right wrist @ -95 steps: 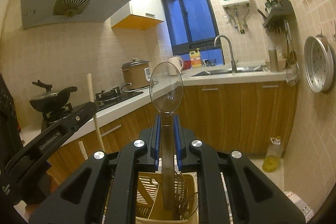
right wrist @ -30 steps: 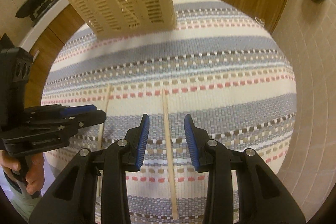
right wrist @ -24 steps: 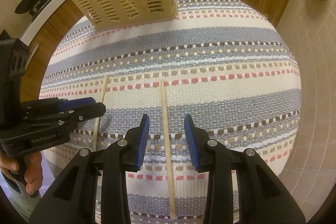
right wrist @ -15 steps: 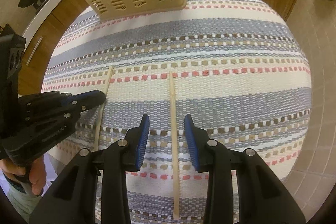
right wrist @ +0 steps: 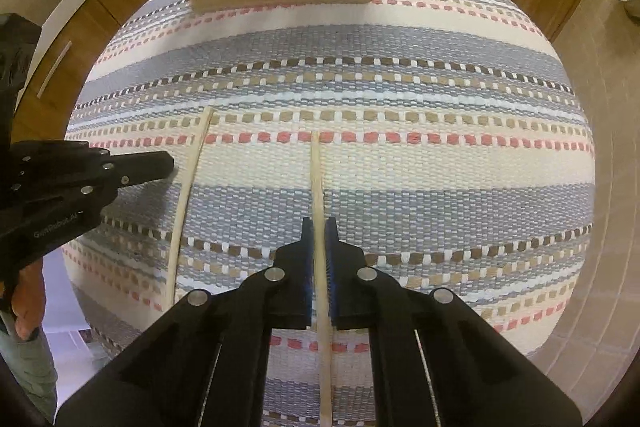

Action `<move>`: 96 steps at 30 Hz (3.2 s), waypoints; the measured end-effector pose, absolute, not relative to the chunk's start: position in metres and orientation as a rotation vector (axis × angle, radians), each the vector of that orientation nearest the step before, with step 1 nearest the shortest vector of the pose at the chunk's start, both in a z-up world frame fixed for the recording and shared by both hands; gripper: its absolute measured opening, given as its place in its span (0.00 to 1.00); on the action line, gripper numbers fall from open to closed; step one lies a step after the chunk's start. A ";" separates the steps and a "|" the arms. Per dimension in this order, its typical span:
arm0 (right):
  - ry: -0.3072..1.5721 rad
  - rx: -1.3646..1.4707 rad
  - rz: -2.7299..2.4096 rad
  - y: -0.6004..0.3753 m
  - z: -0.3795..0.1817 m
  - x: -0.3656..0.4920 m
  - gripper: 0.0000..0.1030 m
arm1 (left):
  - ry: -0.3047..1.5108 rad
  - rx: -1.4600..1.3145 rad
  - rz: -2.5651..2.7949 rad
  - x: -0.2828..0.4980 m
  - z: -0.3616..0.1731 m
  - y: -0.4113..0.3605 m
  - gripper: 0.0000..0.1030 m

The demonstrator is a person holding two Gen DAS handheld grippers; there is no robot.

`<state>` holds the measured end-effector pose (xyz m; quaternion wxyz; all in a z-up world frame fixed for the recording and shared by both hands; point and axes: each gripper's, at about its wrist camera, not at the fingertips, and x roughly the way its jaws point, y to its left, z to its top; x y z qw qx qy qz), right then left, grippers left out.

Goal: Organize utensils
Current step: 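Grasp a wooden chopstick with the left tool while the right tool grasps another chopstick, then carry both chopsticks into the beige caddy and open both tools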

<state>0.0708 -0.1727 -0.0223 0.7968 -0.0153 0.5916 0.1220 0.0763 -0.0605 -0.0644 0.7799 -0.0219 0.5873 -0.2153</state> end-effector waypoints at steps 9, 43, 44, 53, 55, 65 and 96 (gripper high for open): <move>1.281 0.002 0.218 -0.188 -0.021 0.082 0.04 | 1.271 -0.029 -0.492 0.067 -0.064 -0.076 0.09; 0.971 0.113 0.381 -0.209 0.045 0.035 0.04 | 0.867 -0.135 -0.451 0.026 0.018 -0.033 0.02; 0.949 0.119 0.385 -0.211 0.050 0.033 0.04 | 0.832 -0.143 -0.453 0.023 0.026 -0.029 0.02; 0.627 0.211 0.454 -0.208 0.122 0.018 0.03 | 0.599 -0.254 -0.409 0.019 0.092 0.001 0.02; 0.583 0.219 0.451 -0.205 0.138 0.024 0.03 | 0.534 -0.278 -0.410 0.023 0.108 0.005 0.02; 0.493 0.225 0.461 -0.199 0.197 0.077 0.03 | 0.272 -0.320 -0.368 0.062 0.175 0.005 0.03; 0.525 0.053 0.385 -0.155 0.143 0.192 0.03 | 0.118 -0.224 -0.240 0.144 0.098 -0.034 0.05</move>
